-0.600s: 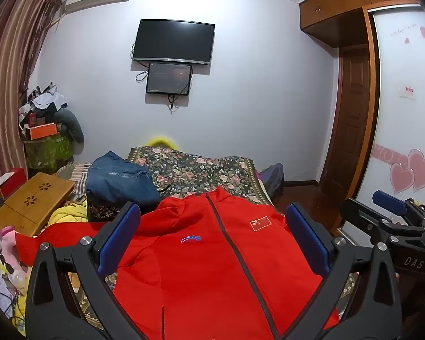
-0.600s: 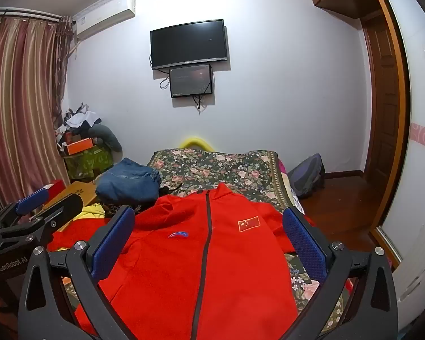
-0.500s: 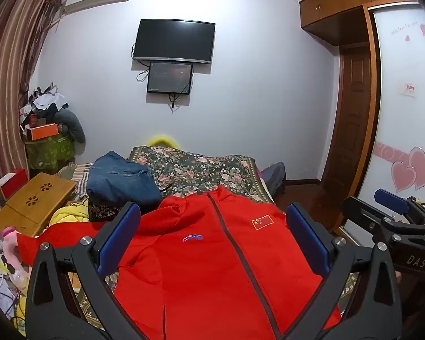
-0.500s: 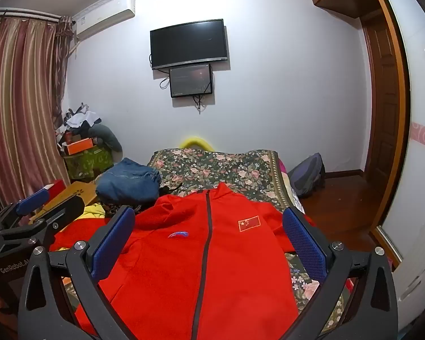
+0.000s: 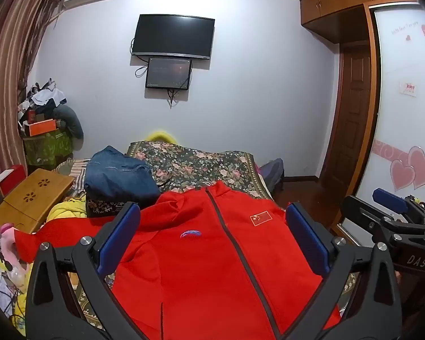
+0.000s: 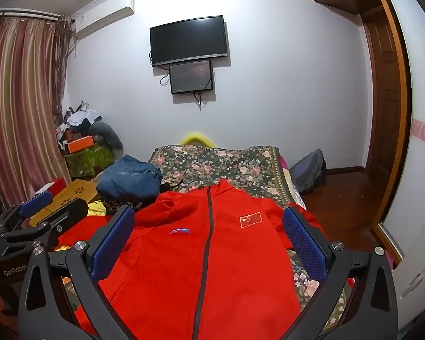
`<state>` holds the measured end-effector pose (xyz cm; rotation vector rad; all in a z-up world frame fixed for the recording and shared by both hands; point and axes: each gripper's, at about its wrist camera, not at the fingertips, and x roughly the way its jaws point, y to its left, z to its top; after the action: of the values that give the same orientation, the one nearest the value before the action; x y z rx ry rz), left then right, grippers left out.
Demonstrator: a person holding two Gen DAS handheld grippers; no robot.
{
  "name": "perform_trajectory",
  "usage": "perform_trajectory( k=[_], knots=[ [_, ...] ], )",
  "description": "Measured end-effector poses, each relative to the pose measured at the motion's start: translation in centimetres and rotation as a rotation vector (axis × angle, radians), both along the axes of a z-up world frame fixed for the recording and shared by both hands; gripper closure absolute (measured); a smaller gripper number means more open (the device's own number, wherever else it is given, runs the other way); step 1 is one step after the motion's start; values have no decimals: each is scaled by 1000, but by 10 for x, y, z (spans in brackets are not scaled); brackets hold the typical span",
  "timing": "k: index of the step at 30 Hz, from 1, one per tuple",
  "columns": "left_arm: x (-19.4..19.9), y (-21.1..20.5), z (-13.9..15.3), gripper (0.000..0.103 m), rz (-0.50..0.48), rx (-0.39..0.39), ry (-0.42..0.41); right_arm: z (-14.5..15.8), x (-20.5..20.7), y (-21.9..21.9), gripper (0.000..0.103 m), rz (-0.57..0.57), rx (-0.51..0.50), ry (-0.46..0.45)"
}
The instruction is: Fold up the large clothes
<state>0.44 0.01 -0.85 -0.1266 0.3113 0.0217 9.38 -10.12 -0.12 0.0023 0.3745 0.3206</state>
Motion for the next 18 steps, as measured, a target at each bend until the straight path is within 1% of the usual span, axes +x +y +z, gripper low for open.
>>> perform_trajectory(
  k=[6,18],
  knots=[
    [0,2,-1,0,0,-4,5,-6,1,5,0,1,-2,0],
    [3,2,-3,0,3,-6,18,0,4,4,0,-1,-3,21]
  ],
)
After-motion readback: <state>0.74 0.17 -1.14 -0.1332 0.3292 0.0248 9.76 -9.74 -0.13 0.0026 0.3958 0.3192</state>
